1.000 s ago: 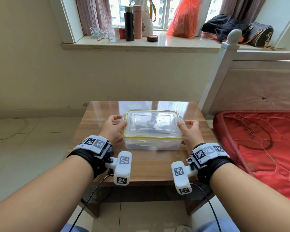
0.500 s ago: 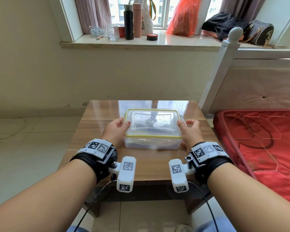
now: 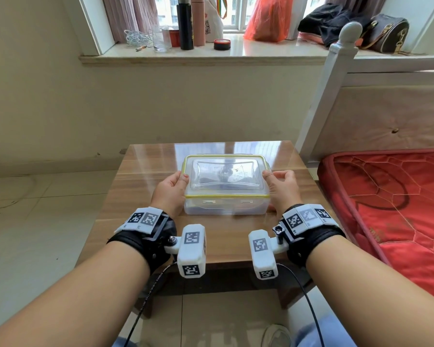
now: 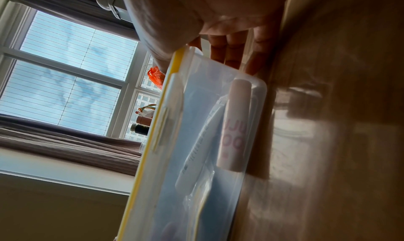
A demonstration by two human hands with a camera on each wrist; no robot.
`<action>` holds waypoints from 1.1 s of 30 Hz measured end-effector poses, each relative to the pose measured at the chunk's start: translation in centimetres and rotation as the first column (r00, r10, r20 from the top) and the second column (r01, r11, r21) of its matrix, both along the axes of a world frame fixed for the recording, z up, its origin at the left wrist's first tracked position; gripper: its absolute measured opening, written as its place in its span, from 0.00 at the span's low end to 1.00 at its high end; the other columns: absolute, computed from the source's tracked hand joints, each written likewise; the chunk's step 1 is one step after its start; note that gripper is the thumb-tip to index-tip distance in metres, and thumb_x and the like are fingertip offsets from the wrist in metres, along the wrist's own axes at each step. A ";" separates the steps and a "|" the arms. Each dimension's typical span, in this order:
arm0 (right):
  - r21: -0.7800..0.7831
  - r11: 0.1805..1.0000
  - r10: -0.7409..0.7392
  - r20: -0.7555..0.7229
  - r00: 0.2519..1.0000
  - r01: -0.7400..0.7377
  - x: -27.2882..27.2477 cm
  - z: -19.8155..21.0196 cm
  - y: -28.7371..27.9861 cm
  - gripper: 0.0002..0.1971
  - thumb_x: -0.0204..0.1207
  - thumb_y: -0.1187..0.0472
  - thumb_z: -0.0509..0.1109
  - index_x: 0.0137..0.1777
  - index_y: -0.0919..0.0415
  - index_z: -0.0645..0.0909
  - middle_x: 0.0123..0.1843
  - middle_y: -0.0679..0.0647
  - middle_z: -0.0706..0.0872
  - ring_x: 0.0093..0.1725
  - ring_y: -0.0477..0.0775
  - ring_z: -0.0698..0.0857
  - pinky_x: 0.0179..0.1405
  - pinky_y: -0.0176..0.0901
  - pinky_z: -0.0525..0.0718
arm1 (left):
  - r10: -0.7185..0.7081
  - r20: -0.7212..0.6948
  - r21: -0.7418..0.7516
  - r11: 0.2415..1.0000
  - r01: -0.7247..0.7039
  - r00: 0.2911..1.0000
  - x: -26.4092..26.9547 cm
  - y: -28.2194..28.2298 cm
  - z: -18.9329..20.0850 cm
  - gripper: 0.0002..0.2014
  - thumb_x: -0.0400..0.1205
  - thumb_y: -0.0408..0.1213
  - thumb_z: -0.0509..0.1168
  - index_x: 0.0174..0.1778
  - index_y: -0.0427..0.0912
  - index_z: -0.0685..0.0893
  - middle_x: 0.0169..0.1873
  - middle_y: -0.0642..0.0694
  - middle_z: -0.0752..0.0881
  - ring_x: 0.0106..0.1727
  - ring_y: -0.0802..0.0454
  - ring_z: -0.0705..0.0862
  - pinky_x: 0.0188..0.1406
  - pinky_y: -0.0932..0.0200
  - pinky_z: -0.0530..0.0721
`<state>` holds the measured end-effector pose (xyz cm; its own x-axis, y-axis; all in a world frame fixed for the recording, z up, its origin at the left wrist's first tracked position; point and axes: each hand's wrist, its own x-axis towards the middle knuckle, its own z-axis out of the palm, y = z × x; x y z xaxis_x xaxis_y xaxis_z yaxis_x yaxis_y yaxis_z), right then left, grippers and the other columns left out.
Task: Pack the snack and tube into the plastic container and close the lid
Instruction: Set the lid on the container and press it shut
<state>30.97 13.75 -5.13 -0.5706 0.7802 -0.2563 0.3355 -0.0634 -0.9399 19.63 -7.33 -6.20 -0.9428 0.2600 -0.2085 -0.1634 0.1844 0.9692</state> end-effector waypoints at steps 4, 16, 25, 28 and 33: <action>0.011 1.000 -0.006 -0.007 1.000 0.006 0.1 0.0 -0.1 0.17 0.72 0.43 0.70 0.53 0.51 0.74 0.58 0.57 0.84 0.55 0.60 0.85 0.49 0.59 0.87 | 0.016 0.061 0.033 0.999 -0.018 0.998 -0.6 0.1 -0.8 0.33 0.62 0.62 0.67 0.63 0.54 0.85 0.58 0.50 0.90 0.61 0.45 0.87 0.67 0.42 0.81; -0.030 0.999 0.043 -0.008 0.999 -0.043 0.3 0.3 0.1 0.20 0.65 0.38 0.71 0.51 0.47 0.73 0.59 0.56 0.84 0.55 0.60 0.86 0.48 0.60 0.89 | -0.054 0.013 -0.093 0.994 0.055 0.998 0.2 0.1 1.1 0.24 0.82 0.49 0.62 0.75 0.48 0.74 0.69 0.44 0.82 0.69 0.45 0.81 0.73 0.43 0.76; -0.036 0.997 0.070 0.002 0.998 -0.070 0.4 0.0 0.4 0.21 0.57 0.33 0.68 0.45 0.43 0.72 0.56 0.55 0.85 0.55 0.61 0.87 0.53 0.68 0.89 | -0.547 -0.406 -0.669 0.723 0.170 0.732 3.9 0.7 3.6 0.41 0.66 0.66 0.70 0.77 0.64 0.69 0.85 0.55 0.52 0.86 0.53 0.41 0.84 0.41 0.45; -0.039 0.997 0.067 -0.003 0.998 -0.067 0.7 0.6 -0.2 0.16 0.66 0.38 0.69 0.47 0.45 0.72 0.57 0.57 0.85 0.55 0.62 0.87 0.50 0.69 0.89 | -0.593 -0.369 -0.712 0.675 0.193 0.716 3.7 0.7 3.4 0.44 0.63 0.67 0.71 0.77 0.66 0.67 0.85 0.57 0.55 0.86 0.54 0.43 0.84 0.40 0.48; -0.026 0.998 0.064 -0.004 0.998 -0.064 0.8 1.0 -0.3 0.14 0.66 0.39 0.69 0.44 0.44 0.72 0.57 0.59 0.85 0.55 0.64 0.87 0.47 0.69 0.90 | -0.583 -0.408 -0.733 0.668 0.129 0.702 3.9 1.1 3.1 0.43 0.64 0.66 0.70 0.77 0.66 0.67 0.84 0.57 0.57 0.86 0.53 0.49 0.84 0.49 0.51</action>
